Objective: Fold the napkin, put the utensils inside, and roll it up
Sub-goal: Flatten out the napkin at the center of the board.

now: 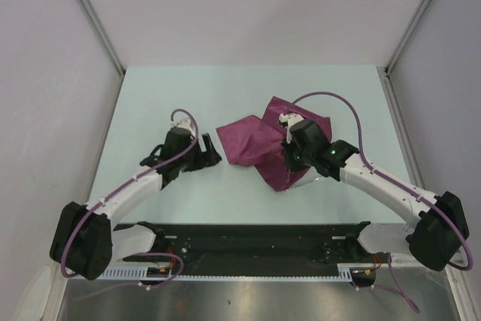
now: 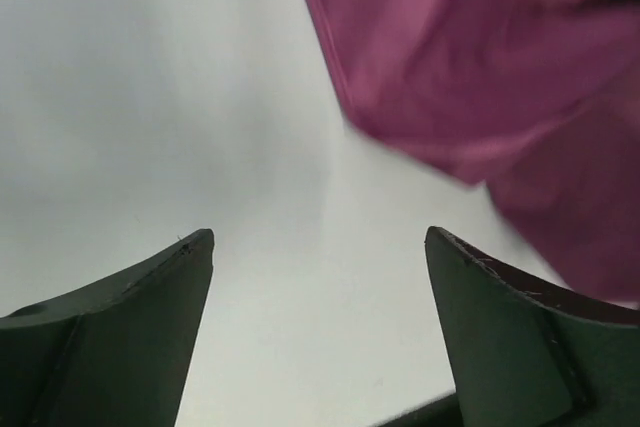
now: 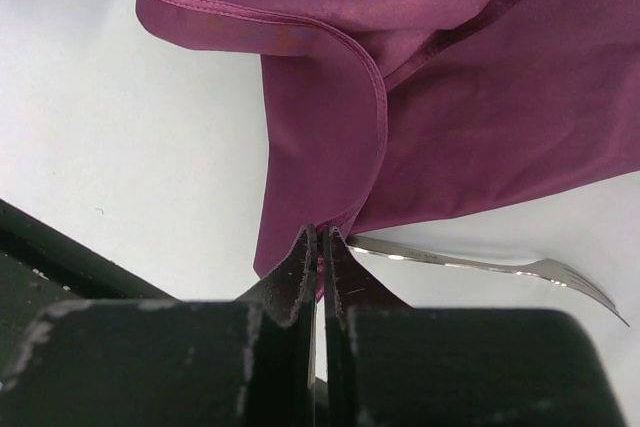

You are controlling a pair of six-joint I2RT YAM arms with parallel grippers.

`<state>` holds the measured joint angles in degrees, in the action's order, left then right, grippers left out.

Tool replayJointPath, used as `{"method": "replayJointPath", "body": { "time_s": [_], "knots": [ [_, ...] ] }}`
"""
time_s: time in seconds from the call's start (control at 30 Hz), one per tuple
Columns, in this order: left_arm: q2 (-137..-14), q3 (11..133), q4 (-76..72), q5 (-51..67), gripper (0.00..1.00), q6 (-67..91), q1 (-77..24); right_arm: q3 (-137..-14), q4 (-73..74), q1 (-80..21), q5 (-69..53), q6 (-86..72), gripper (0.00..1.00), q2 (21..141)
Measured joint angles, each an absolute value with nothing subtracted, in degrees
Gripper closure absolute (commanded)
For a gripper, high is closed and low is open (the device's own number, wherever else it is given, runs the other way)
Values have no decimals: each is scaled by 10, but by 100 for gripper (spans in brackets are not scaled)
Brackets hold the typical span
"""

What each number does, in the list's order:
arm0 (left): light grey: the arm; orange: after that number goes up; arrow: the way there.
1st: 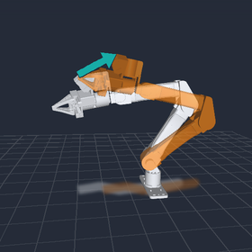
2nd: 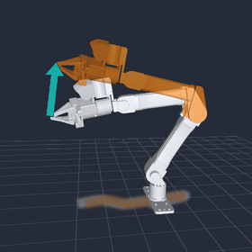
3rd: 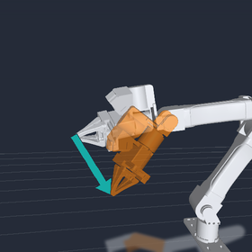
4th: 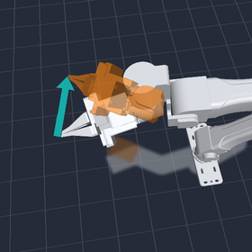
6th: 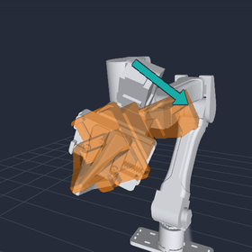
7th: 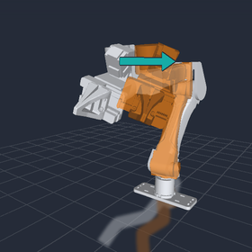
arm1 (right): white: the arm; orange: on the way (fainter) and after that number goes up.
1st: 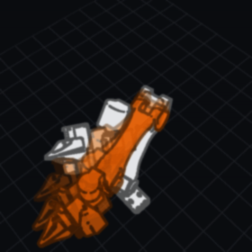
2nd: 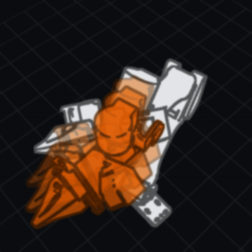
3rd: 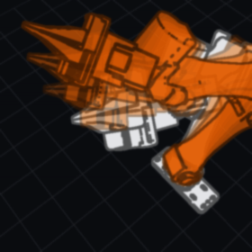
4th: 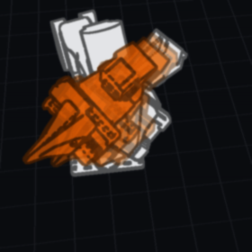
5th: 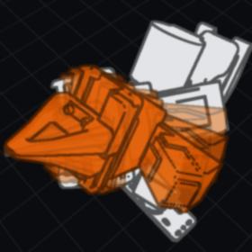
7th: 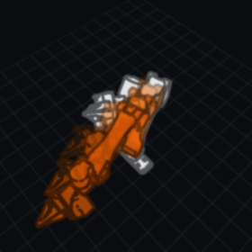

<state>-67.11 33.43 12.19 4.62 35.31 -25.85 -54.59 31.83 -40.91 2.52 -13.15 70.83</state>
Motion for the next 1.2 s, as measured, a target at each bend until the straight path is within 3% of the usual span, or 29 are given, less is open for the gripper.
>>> {"method": "replayJointPath", "body": {
  "time_s": [0.13, 0.37, 0.73, 1.2],
  "knots": [
    [-693, 393, 102, 17, 34, 328, -191, -546, 315, -409, 25, -131, 100, 708],
    [-901, 527, 58, 27, 48, 262, -169, -545, 312, -409, 24, -132, 100, 708],
    [-1116, 738, 120, 29, 52, 163, -177, -542, 306, -409, 21, -143, 100, 708],
    [-1169, 805, 206, -28, 53, 111, -211, -542, 301, -409, 20, -145, 100, 708]
  ]
}}
